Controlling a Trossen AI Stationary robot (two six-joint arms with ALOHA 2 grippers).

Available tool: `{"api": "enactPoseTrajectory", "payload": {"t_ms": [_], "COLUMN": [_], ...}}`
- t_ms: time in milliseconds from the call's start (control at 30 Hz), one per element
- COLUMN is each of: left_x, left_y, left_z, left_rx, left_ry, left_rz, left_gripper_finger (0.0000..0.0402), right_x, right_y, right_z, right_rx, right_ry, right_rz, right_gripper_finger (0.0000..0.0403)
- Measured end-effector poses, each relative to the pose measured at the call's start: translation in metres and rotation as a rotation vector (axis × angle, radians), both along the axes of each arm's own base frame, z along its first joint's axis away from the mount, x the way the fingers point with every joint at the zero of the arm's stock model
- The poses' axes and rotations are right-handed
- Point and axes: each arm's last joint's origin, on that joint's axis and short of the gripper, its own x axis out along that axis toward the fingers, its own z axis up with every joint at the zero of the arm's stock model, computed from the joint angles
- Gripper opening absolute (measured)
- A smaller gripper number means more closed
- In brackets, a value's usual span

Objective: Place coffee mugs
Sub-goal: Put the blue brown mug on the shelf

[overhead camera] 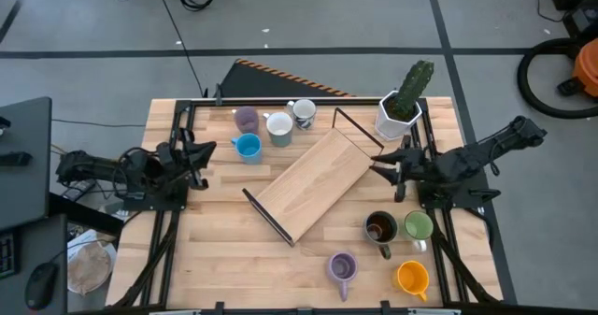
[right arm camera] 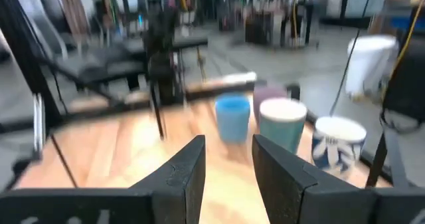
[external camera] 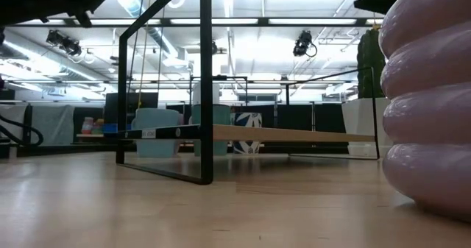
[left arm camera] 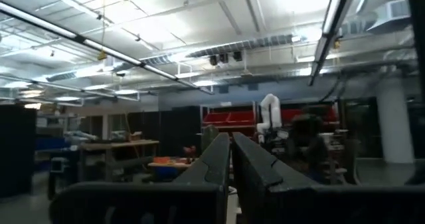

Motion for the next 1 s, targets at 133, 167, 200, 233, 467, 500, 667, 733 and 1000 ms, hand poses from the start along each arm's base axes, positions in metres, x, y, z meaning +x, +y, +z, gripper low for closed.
{"api": "enactPoseTrajectory", "payload": {"t_ms": [133,167,200,233,467,500,667,733,1000], "left_x": [0.003,0.005,0.006,0.008,0.022,0.024,0.025,0.025,0.024], "left_y": [0.002,0.002,0.003,0.003,0.002,0.002,0.002,0.002,0.002], "left_z": [-0.003,-0.004,-0.005,-0.006,-0.016,-0.018,-0.017,-0.016,-0.013], "left_rx": [-0.032,-0.035,-0.041,-0.052,-0.109,-0.109,-0.104,-0.101,-0.015], "left_ry": [0.017,0.028,0.039,0.049,0.134,0.148,0.135,0.129,0.133], "left_rz": [0.004,0.006,0.006,0.003,-0.022,-0.022,-0.022,-0.021,0.024], "left_gripper_finger": [0.0023,0.0023,0.0023,0.0023,0.0023,0.0023,0.0023,0.0023,0.0023], "right_x": [0.018,0.022,0.026,0.03,0.06,0.065,0.086,0.092,0.112], "right_y": [0.008,0.009,0.011,0.013,0.029,0.031,0.043,0.047,0.055], "right_z": [0.009,0.01,0.011,0.013,0.021,0.022,0.024,0.022,0.015], "right_rx": [-0.003,0.008,0.022,0.04,0.106,0.108,0.115,0.114,0.148], "right_ry": [0.205,0.258,0.306,0.346,0.593,0.632,0.811,0.892,1.209], "right_rz": [-0.004,0.008,0.019,0.032,0.06,0.056,0.078,0.09,0.098], "right_gripper_finger": [0.013,0.013,0.013,0.013,0.013,0.013,0.0135,0.0143,0.0195]}}
